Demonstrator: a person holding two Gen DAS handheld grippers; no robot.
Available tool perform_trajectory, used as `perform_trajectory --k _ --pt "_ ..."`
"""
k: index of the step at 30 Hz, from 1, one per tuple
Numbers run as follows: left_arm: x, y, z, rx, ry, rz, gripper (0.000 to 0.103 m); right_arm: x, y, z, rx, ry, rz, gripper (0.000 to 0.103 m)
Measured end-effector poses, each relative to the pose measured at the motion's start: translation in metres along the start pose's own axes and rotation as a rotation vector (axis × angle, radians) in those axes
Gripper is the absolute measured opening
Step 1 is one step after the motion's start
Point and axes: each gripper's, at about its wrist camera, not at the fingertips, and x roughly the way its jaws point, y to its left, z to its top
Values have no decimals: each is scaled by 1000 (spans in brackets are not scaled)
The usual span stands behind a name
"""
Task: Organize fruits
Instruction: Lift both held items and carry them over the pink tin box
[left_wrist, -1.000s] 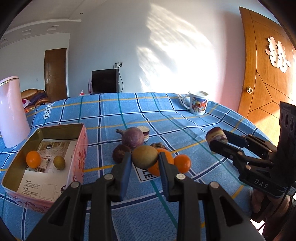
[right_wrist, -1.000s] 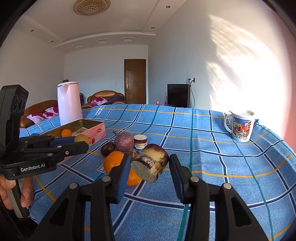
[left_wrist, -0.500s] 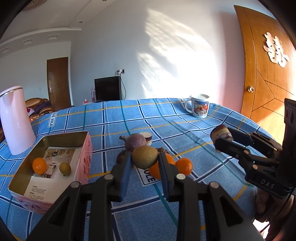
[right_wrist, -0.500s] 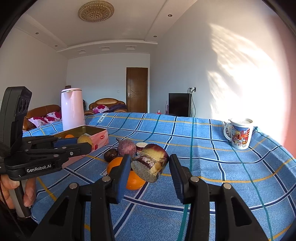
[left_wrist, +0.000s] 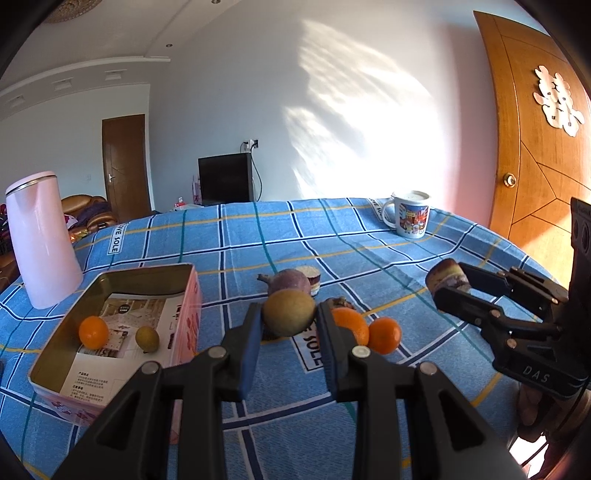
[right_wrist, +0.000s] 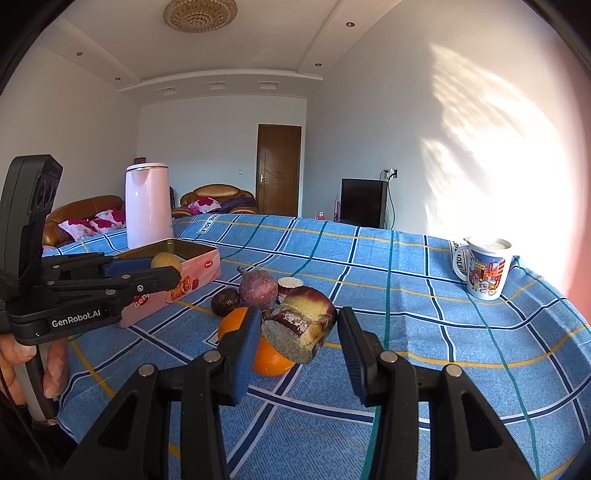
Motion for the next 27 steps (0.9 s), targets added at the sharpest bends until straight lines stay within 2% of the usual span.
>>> perform_trajectory --k 4,19,27 --pt "-1 4 2 -9 0 4 31 5 4 8 -2 19 -4 45" --pt "-13 24 11 -34 -29 48 31 13 33 40 -89 -5 41 45" --pt "-16 73 17 -104 -16 125 31 28 59 75 -155 -24 94 45"
